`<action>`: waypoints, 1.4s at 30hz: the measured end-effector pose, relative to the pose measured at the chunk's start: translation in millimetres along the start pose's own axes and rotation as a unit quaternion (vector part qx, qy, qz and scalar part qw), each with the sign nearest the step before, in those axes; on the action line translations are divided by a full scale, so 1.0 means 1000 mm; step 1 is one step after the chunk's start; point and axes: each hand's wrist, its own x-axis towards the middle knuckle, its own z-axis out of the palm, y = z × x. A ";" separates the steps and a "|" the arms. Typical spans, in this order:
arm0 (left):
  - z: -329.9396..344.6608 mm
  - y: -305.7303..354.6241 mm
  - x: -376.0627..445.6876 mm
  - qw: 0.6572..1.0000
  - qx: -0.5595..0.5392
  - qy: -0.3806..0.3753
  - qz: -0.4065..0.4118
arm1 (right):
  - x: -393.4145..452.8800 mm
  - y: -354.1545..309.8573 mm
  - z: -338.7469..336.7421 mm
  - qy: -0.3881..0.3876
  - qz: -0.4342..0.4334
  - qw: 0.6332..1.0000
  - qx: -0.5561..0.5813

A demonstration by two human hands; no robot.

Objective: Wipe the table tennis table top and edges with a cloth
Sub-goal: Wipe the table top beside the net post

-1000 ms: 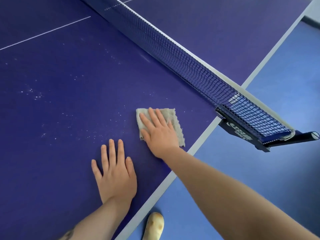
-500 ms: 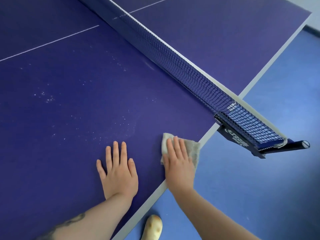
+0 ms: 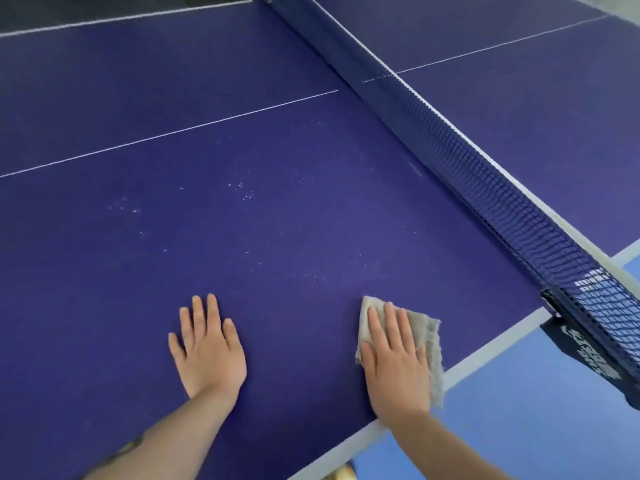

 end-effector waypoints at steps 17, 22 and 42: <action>0.006 0.001 0.006 1.000 0.016 -0.006 -0.014 | 0.041 -0.029 0.003 -0.015 0.018 1.000 0.004; 0.007 0.002 0.005 1.000 -0.001 0.000 -0.007 | 0.024 -0.108 0.028 -0.048 -0.201 0.978 -0.026; -0.040 -0.109 0.112 1.000 0.019 0.004 -0.007 | 0.126 -0.204 0.021 -0.132 -0.235 0.960 -0.071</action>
